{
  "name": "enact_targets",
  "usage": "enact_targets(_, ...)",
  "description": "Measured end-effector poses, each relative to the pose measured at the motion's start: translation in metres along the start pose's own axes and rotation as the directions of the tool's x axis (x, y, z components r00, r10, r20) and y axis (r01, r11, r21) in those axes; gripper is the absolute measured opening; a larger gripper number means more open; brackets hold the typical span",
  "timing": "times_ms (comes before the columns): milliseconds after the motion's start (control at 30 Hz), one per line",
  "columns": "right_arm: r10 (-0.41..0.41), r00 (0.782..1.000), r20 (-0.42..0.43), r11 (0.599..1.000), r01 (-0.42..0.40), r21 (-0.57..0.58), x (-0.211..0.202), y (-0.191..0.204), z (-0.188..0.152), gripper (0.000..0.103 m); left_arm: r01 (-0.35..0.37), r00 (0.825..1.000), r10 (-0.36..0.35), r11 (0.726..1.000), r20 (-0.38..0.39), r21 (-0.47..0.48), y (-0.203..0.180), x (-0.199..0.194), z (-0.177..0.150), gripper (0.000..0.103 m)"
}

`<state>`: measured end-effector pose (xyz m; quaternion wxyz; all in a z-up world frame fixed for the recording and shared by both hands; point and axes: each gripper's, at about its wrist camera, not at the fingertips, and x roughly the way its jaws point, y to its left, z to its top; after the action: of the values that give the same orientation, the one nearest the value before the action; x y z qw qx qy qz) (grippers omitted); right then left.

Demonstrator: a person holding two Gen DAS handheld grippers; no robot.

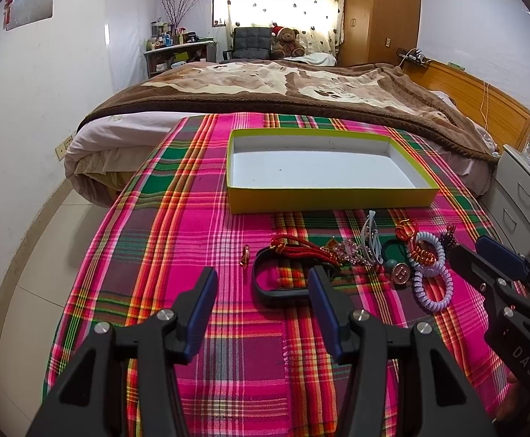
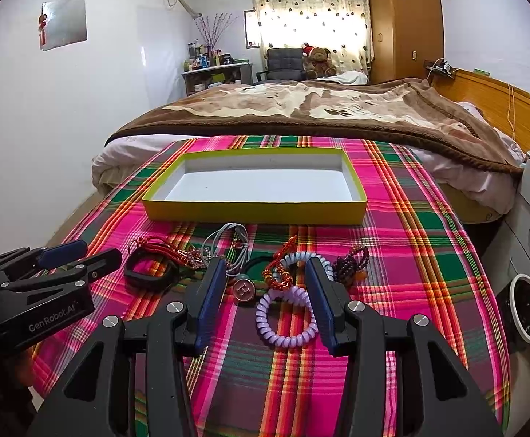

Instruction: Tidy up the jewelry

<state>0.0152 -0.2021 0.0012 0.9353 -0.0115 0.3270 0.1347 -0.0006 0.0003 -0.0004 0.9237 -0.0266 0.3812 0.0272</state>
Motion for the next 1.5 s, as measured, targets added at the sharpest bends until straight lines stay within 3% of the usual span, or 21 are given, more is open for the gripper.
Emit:
enact_targets(733,0.000,1.000,-0.001,1.000,0.000,0.003,0.000,0.000,0.000,0.046,0.005,1.000,-0.005,1.000,-0.007,0.002,-0.001,0.001,0.000,0.054)
enact_targets(1133,-0.046,0.997,-0.069,0.996,0.051,0.075,0.011,-0.037,-0.008,0.047,0.122,0.990,-0.124,0.992,-0.062,-0.033,0.020,0.018,-0.002,0.054)
enact_targets(1233,-0.038,0.996,-0.085,0.995,0.045,0.086,0.016,-0.042,-0.008,0.047,0.183,0.978,-0.189,0.981,-0.086,-0.067,0.026,0.024,-0.001,0.054)
enact_targets(1400,-0.008,0.995,-0.104,0.996,0.017,0.087,0.025,-0.046,-0.006,0.047,0.227,0.965,-0.236,0.970,-0.117,-0.081,0.032,0.033,-0.003,0.054)
enact_targets(1500,0.014,0.991,-0.131,0.989,0.005,0.148,0.034,-0.057,-0.004,0.047,0.231,0.963,-0.241,0.969,-0.125,-0.089,0.035,0.035,-0.002,0.054)
